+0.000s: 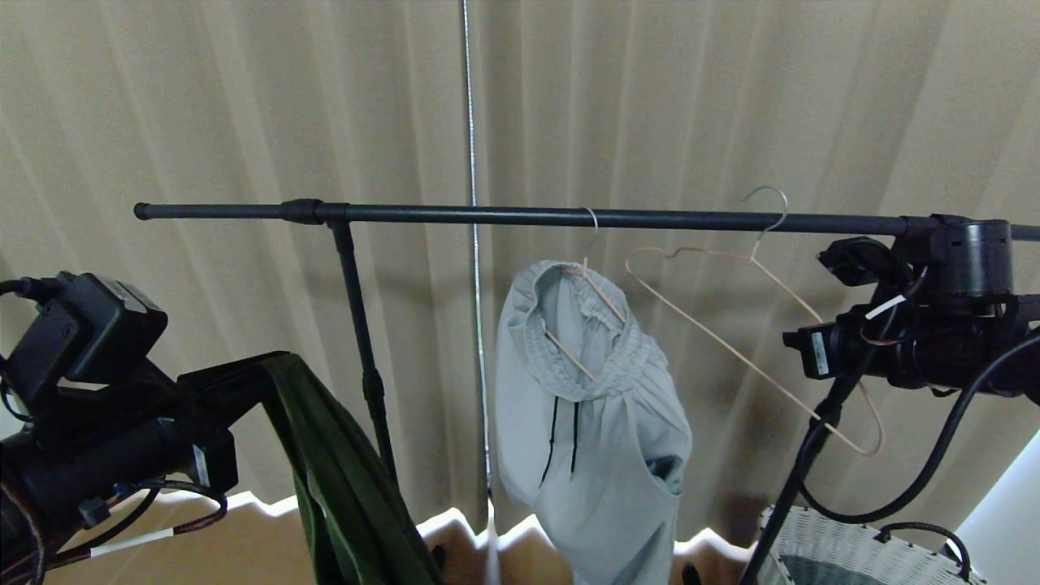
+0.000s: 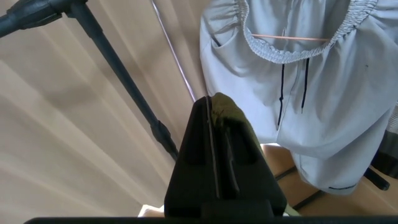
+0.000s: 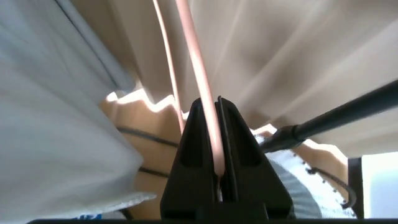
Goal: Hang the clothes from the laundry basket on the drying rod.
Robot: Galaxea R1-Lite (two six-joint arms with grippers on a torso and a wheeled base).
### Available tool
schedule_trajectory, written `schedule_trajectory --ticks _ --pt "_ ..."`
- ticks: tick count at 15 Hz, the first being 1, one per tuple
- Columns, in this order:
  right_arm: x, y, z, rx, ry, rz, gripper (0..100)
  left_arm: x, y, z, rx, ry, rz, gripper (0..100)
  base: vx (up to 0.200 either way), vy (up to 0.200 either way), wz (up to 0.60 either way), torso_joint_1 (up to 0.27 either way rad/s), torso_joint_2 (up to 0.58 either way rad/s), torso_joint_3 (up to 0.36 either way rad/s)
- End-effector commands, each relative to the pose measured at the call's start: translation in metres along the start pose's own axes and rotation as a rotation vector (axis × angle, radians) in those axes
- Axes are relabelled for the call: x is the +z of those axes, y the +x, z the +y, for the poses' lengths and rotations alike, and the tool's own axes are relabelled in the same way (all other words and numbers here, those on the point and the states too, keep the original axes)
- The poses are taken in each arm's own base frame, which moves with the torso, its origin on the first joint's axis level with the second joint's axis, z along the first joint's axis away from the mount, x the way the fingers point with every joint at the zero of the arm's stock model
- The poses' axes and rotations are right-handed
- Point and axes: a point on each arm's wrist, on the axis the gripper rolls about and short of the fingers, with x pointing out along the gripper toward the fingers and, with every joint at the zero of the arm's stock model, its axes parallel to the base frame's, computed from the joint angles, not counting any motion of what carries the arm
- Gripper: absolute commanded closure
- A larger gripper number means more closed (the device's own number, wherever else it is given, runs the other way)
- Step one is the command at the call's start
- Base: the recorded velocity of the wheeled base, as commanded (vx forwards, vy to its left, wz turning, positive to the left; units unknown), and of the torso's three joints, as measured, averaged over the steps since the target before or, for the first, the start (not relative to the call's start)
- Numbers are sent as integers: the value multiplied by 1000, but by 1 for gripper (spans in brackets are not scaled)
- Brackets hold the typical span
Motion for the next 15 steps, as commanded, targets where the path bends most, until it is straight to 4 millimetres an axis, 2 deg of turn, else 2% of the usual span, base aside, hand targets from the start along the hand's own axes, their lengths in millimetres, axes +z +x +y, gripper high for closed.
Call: schedule_trajectory --ticks 1,6,9,15 --pt "3 -17 0 -4 1 -40 100 -2 1 0 -3 1 7 100 0 0 0 0 0 0" --pt "-17 -49 0 -8 -2 -40 100 -2 1 -1 -6 5 7 100 0 0 0 0 0 0" --pt "-27 -58 0 -8 -2 -31 100 -3 1 -2 -13 6 9 100 -200 0 0 5 2 4" --pt "-33 -61 1 -9 -3 -18 100 -3 1 -3 -16 6 8 100 -200 0 0 0 6 4"
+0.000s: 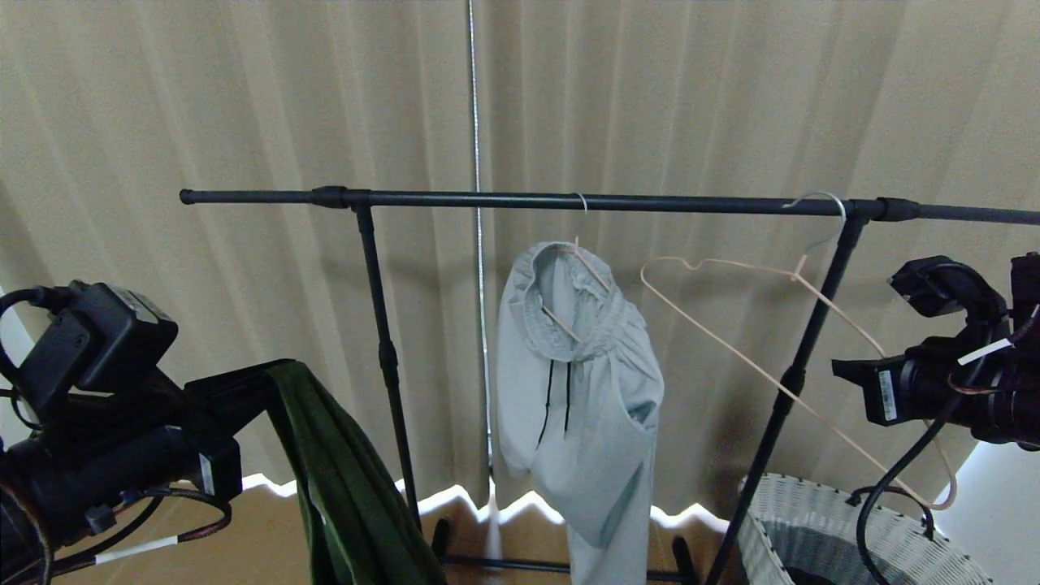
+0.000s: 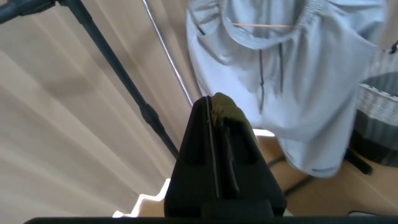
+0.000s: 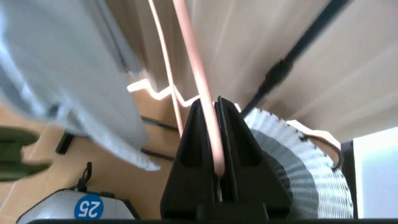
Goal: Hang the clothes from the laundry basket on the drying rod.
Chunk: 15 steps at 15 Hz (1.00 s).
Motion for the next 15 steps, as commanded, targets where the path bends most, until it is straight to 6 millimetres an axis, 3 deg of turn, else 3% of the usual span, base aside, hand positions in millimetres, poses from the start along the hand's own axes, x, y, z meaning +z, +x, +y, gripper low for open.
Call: schedule_trajectory --ticks 1,5,9,12,15 --pt "-4 -1 0 1 -1 8 100 0 0 0 0 0 0 100 -200 0 0 2 -2 2" --pt "-7 -5 0 4 1 12 100 -2 0 -2 -8 8 8 100 -200 0 0 2 2 1" --pt "-15 -23 1 9 17 -13 100 -7 0 -5 -15 46 -4 100 0 0 0 0 0 0" --pt "-9 -47 7 35 34 -104 100 4 20 5 13 37 -4 100 0 0 0 0 0 0" --pt "-6 -57 32 160 -25 -139 100 26 51 27 172 28 92 100 0 0 0 0 0 0"
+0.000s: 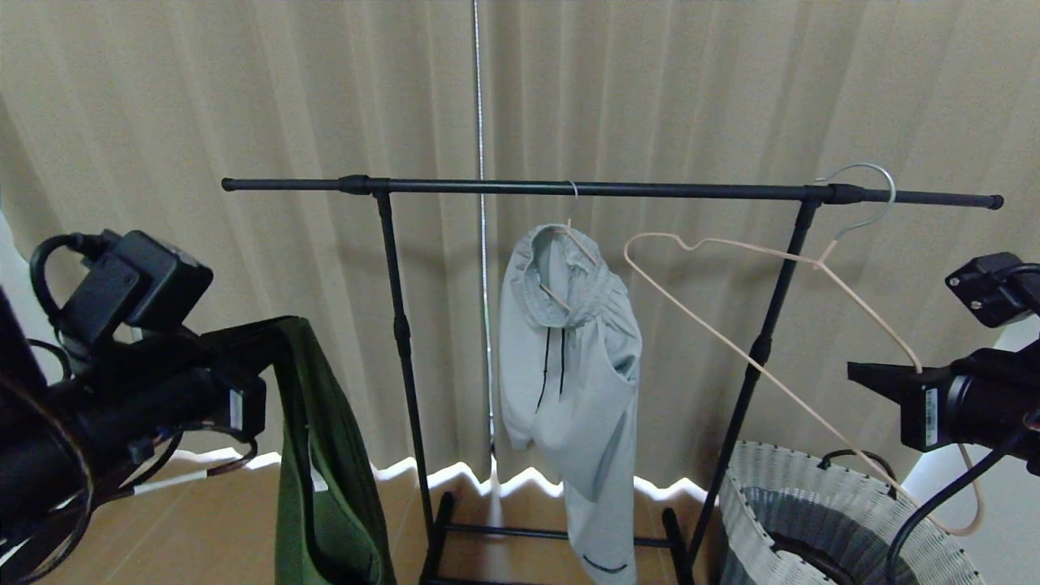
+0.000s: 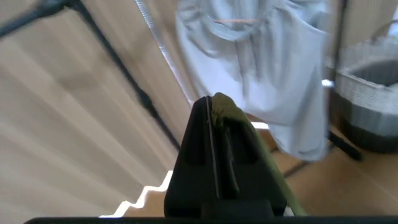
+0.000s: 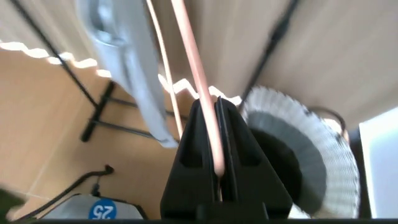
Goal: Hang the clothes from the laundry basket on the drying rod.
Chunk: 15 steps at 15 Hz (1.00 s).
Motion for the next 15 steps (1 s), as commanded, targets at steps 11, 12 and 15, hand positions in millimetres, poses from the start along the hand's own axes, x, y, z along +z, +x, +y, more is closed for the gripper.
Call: schedule_trajectory --ticks 11,12,15 --pt "-5 -4 132 422 -51 82 100 48 101 0 176 -355 351 100 0 0 0 0 0 0" --pt "-8 -2 138 421 -64 87 100 48 108 -2 212 -352 333 100 0 0 0 0 0 0" --pt "-10 -2 143 432 -75 93 100 51 108 -7 205 -346 322 100 0 0 0 0 0 0"
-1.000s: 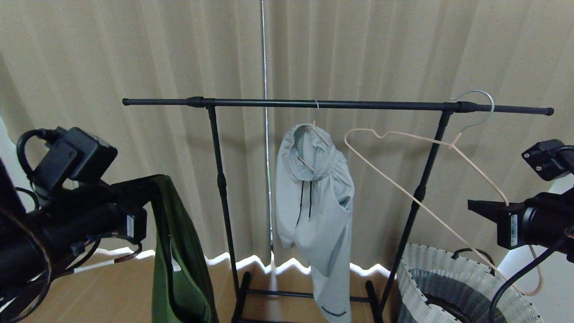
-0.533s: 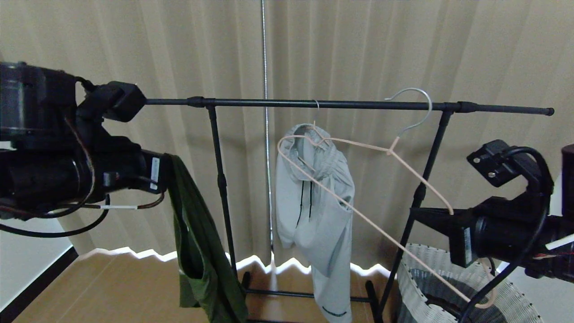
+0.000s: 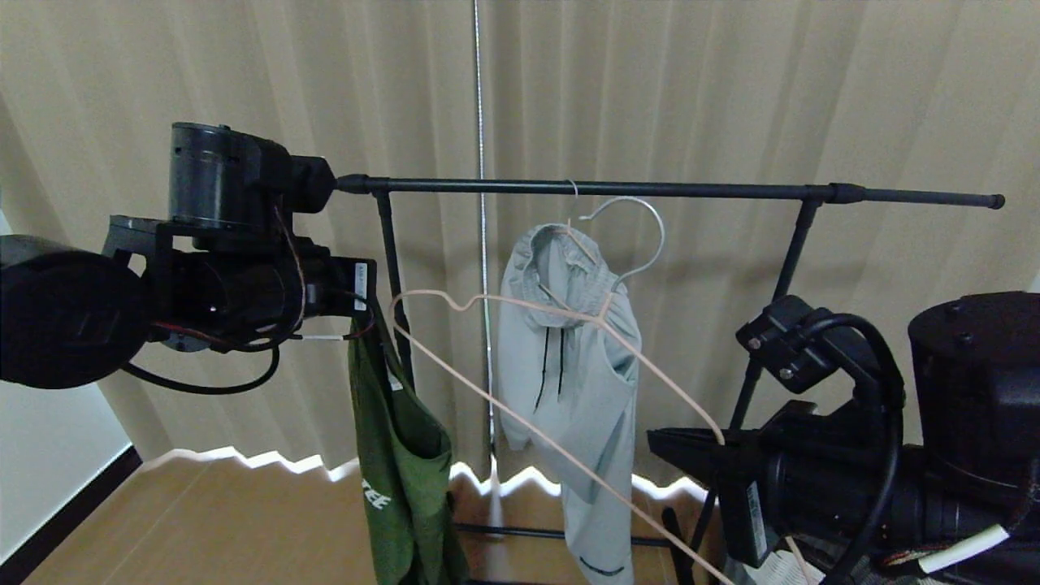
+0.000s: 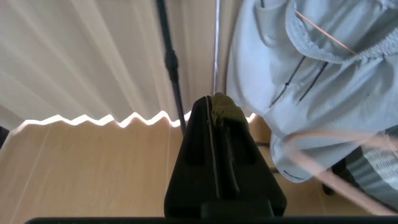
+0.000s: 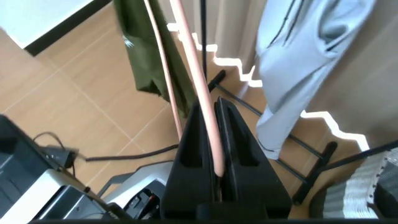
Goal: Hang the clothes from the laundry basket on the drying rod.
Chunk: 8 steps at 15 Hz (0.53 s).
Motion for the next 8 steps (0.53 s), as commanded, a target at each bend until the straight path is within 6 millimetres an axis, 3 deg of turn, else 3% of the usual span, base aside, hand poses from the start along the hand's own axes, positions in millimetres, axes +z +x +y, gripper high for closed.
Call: schedule_trajectory --ticks 1,8 --pt "-2 4 3 5 -7 16 100 -3 5 -3 -4 6 14 100 0 0 0 0 0 0" --pt "-1 8 9 21 -17 18 100 -6 2 -11 -24 21 20 100 0 0 0 0 0 0"
